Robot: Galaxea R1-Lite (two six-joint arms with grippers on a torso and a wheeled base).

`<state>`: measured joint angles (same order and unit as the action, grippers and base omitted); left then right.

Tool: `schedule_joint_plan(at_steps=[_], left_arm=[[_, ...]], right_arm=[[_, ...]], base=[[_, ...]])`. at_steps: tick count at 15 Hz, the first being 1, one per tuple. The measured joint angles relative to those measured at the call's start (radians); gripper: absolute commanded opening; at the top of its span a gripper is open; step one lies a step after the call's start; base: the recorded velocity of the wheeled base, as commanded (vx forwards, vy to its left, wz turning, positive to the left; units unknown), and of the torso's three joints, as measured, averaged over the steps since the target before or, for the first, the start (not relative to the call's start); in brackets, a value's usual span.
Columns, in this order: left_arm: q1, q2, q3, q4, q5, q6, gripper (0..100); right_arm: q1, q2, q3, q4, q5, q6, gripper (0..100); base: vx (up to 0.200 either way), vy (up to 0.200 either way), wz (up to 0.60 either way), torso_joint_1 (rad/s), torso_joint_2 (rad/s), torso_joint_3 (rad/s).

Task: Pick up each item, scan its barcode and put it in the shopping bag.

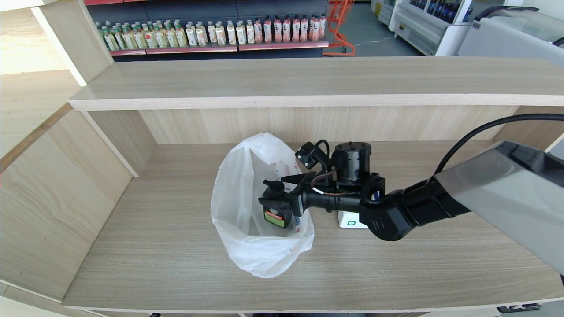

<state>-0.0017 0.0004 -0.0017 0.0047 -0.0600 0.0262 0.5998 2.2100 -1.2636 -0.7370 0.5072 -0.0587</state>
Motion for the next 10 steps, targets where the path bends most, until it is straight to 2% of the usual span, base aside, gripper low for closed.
schedule_joint_plan(at_steps=[3, 6, 8, 10], left_arm=[[0.0, 0.0, 0.0, 0.0, 0.0, 0.0, 100], [0.0, 0.0, 0.0, 0.0, 0.0, 0.0, 100], [0.0, 0.0, 0.0, 0.0, 0.0, 0.0, 100], [0.0, 0.0, 0.0, 0.0, 0.0, 0.0, 100]], right_arm=[[-0.04, -0.098, 0.068, 0.036, 0.0, 0.08, 100], [-0.061, -0.233, 0.134, 0.129, 0.0, 0.195, 100], [-0.076, -0.38, 0.191, 0.231, -0.01, 0.256, 100], [-0.117, -0.543, 0.247, 0.387, -0.082, 0.285, 100]], base=[[0.0, 0.0, 0.0, 0.0, 0.0, 0.0], [0.0, 0.0, 0.0, 0.0, 0.0, 0.0], [0.0, 0.0, 0.0, 0.0, 0.0, 0.0], [0.0, 0.0, 0.0, 0.0, 0.0, 0.0]])
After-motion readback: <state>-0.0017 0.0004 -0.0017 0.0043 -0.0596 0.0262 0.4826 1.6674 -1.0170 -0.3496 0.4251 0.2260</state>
